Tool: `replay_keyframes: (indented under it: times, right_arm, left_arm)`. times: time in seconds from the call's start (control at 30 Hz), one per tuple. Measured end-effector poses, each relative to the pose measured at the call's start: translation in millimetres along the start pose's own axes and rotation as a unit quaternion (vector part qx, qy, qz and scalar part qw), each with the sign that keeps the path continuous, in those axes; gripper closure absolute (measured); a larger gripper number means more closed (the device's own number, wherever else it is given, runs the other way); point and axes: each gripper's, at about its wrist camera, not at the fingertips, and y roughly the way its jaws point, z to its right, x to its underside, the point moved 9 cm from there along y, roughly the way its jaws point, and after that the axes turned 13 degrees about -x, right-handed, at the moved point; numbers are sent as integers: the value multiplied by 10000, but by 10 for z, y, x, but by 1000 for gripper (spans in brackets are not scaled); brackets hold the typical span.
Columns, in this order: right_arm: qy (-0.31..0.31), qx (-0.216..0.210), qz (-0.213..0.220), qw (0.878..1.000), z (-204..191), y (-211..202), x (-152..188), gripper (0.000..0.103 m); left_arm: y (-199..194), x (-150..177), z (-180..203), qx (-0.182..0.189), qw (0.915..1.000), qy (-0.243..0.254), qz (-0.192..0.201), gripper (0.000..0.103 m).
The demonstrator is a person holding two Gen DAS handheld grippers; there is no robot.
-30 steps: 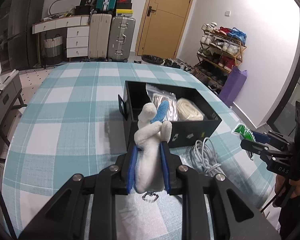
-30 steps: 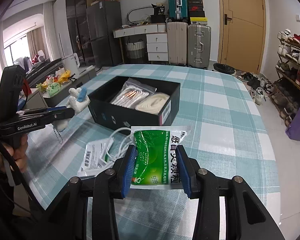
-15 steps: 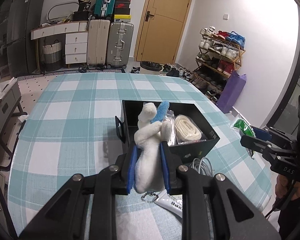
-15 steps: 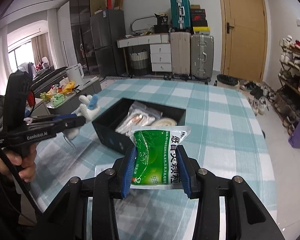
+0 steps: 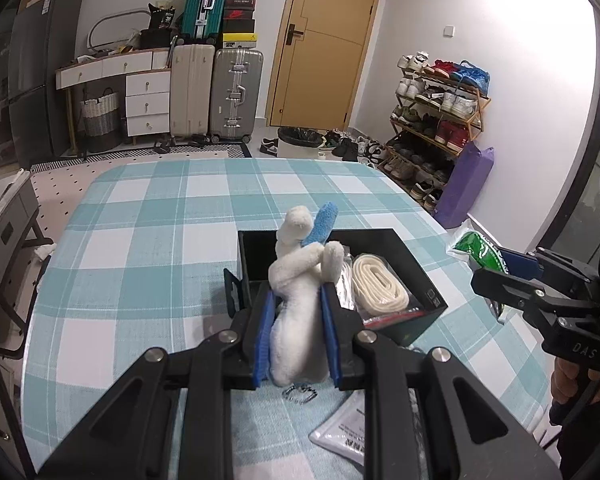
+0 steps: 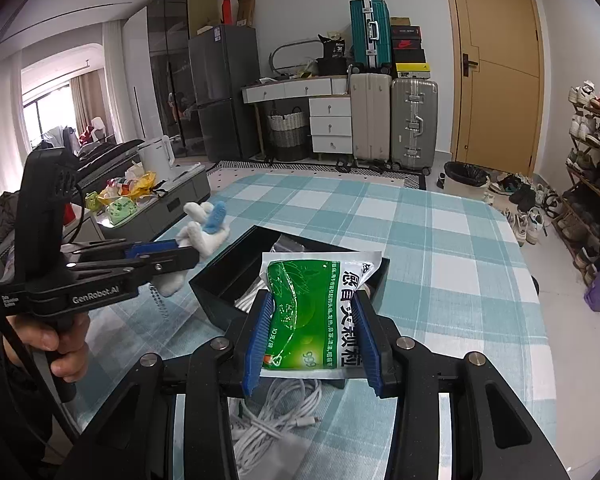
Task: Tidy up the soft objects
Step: 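Carry the plush toy and green sachet up over the black box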
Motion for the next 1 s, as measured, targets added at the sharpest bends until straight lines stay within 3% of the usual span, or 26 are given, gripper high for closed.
replay_keyframes:
  times: [1.0]
  right_arm:
    - [62, -171, -273, 9995, 215, 625, -110, 63]
  left_arm:
    - [451, -176, 47, -100, 9996, 161, -227, 82]
